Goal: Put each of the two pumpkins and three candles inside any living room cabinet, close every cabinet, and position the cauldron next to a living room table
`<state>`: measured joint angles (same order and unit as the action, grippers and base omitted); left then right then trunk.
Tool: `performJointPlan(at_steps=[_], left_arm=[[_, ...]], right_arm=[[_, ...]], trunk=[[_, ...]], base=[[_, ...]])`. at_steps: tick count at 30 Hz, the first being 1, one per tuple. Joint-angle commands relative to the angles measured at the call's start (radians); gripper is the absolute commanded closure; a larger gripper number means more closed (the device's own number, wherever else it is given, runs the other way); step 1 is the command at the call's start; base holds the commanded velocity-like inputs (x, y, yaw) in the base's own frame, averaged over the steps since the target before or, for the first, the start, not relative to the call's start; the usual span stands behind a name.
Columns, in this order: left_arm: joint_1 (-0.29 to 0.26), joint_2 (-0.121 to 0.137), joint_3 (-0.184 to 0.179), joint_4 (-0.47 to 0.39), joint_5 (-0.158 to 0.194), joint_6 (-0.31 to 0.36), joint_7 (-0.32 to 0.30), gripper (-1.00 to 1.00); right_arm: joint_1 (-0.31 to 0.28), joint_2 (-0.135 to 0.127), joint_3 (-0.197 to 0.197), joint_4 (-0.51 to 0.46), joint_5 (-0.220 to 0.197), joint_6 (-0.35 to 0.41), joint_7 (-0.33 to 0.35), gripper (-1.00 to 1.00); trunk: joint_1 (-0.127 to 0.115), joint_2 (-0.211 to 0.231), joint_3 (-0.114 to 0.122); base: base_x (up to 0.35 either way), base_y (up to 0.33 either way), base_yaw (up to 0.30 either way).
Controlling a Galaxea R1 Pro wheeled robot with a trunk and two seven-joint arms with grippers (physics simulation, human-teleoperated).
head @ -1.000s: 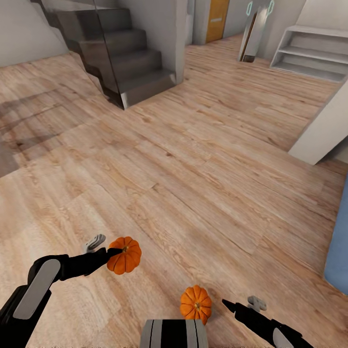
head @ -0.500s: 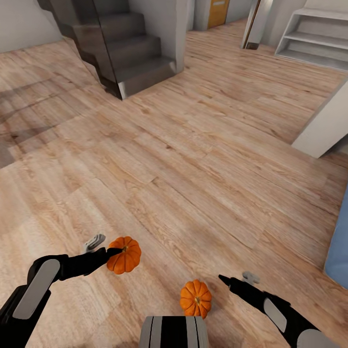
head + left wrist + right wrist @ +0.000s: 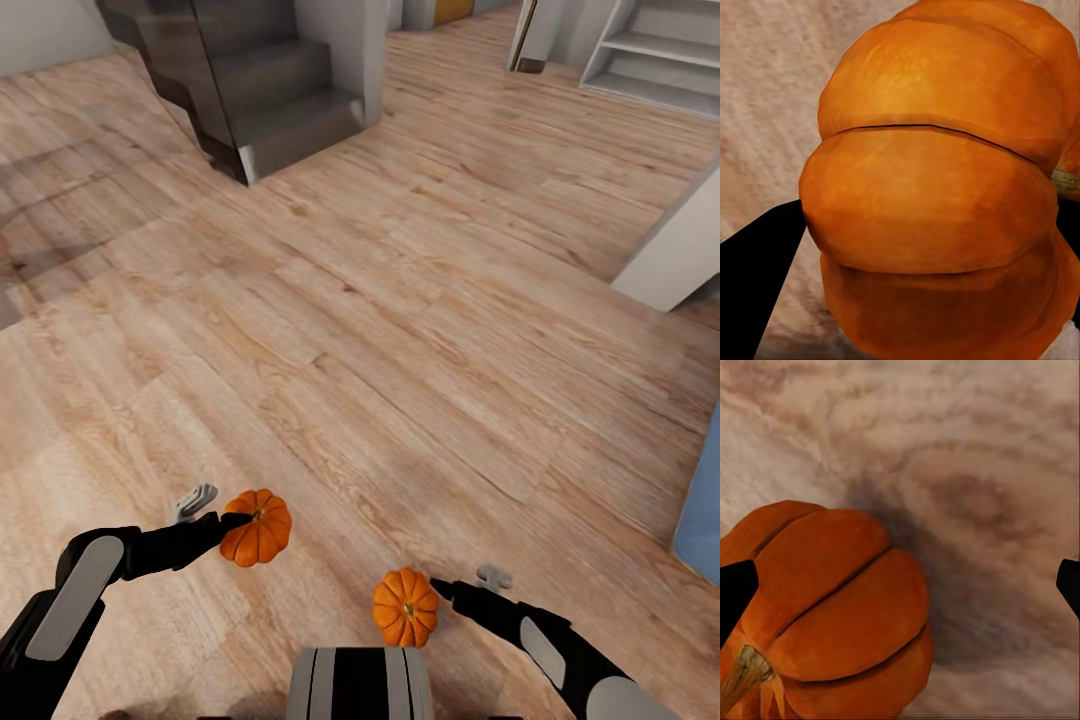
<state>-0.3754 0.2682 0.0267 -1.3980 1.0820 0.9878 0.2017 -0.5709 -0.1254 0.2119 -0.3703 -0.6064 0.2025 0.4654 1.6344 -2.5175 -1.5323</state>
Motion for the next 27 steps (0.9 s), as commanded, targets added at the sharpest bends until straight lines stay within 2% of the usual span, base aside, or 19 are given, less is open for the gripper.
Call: performJointPlan(at_steps=[1, 7, 10, 12, 13, 15, 20, 25, 27], left_arm=[[0.0, 0.0, 0.001, -0.001, 0.013, 0.003, 0.01, 1.0], [0.0, 0.0, 0.0, -0.001, 0.013, 0.003, 0.01, 1.0], [0.0, 0.0, 0.0, -0.001, 0.013, 0.003, 0.01, 1.0], [0.0, 0.0, 0.0, -0.001, 0.013, 0.003, 0.01, 1.0], [0.0, 0.0, 0.0, -0.001, 0.013, 0.003, 0.01, 1.0], [0.0, 0.0, -0.001, -0.001, 0.013, 0.003, 0.01, 1.0], [0.0, -0.001, -0.001, -0.001, 0.013, 0.003, 0.01, 1.0], [0.0, -0.001, -0.001, -0.001, 0.013, 0.003, 0.01, 1.0], [0.0, -0.001, -0.001, -0.001, 0.013, 0.003, 0.01, 1.0]], right_arm=[[0.0, 0.0, 0.004, -0.001, -0.009, 0.007, 0.001, -1.0], [0.0, 0.002, 0.004, -0.003, -0.009, 0.009, 0.006, -1.0], [0.0, 0.003, 0.006, -0.006, -0.009, 0.009, 0.015, -1.0], [0.0, 0.004, 0.027, -0.009, -0.005, 0.008, 0.023, -1.0], [0.0, 0.005, 0.064, -0.01, 0.0, 0.005, 0.041, -1.0], [0.0, 0.005, 0.084, -0.011, 0.002, 0.003, 0.058, -1.0], [0.0, 0.006, 0.097, -0.012, 0.005, 0.002, 0.07, -1.0], [0.0, 0.006, 0.099, -0.012, 0.005, 0.003, 0.071, -1.0], [-0.001, 0.006, 0.099, -0.012, 0.005, 0.001, 0.071, -1.0]], trunk=[[0.0, -0.001, -0.005], [0.003, -0.002, -0.028], [0.003, -0.002, -0.028], [0.003, -0.002, -0.028], [0.003, -0.002, -0.028], [0.003, -0.002, -0.028], [0.003, -0.002, -0.028], [0.005, -0.003, -0.047], [0.005, -0.003, -0.047]], base=[[0.0, 0.0, 0.0], [0.0, 0.0, 0.0], [0.0, 0.0, 0.0], [0.0, 0.0, 0.0], [0.0, 0.0, 0.0], [0.0, 0.0, 0.0], [0.0, 0.0, 0.0], [0.0, 0.0, 0.0], [0.0, 0.0, 0.0]])
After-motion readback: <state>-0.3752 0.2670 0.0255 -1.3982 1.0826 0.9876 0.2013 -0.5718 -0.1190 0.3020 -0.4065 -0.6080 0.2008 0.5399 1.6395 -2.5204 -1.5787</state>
